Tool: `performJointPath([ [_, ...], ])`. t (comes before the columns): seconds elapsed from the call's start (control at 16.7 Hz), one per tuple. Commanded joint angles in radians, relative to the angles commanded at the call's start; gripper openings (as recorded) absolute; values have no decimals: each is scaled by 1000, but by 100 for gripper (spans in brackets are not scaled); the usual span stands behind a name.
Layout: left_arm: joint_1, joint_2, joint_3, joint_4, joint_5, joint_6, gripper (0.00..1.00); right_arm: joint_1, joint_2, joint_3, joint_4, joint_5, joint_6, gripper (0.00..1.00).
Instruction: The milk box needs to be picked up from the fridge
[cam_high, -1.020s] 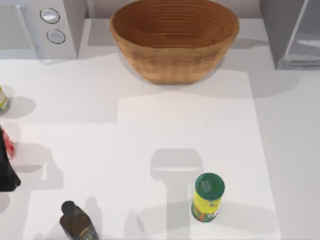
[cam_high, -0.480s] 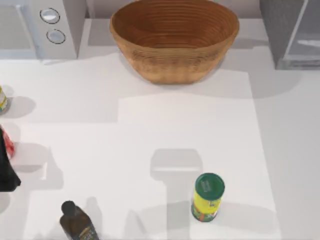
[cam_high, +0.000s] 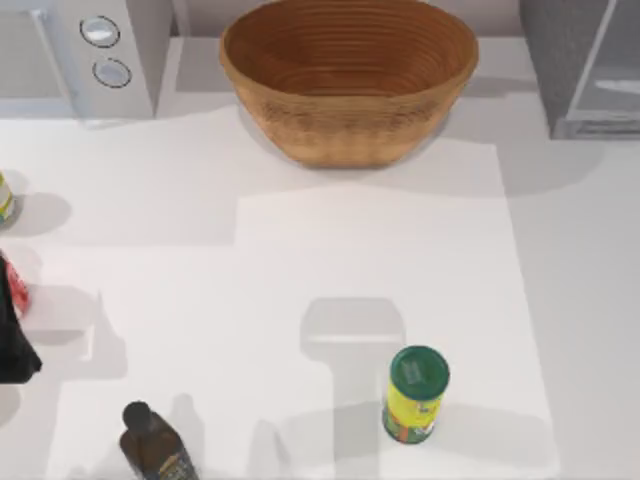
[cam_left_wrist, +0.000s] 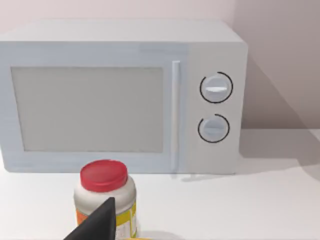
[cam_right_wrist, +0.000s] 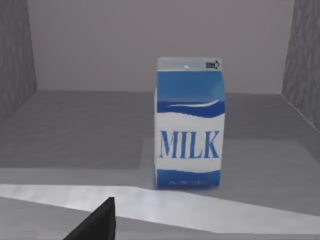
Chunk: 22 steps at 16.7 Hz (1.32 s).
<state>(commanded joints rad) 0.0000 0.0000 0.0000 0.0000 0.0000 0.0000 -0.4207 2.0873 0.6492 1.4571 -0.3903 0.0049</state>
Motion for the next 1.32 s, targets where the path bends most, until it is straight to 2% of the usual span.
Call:
performJointPath([
  [0.36,0,0,0,0,0,0,100,103,225,386,-161,108,-4,100],
  [0.9,0,0,0,0,0,0,100,122,273,457,-202,130,-5,100],
  [1.32,0,0,0,0,0,0,100,152,385,718,-345,160,-7,100],
])
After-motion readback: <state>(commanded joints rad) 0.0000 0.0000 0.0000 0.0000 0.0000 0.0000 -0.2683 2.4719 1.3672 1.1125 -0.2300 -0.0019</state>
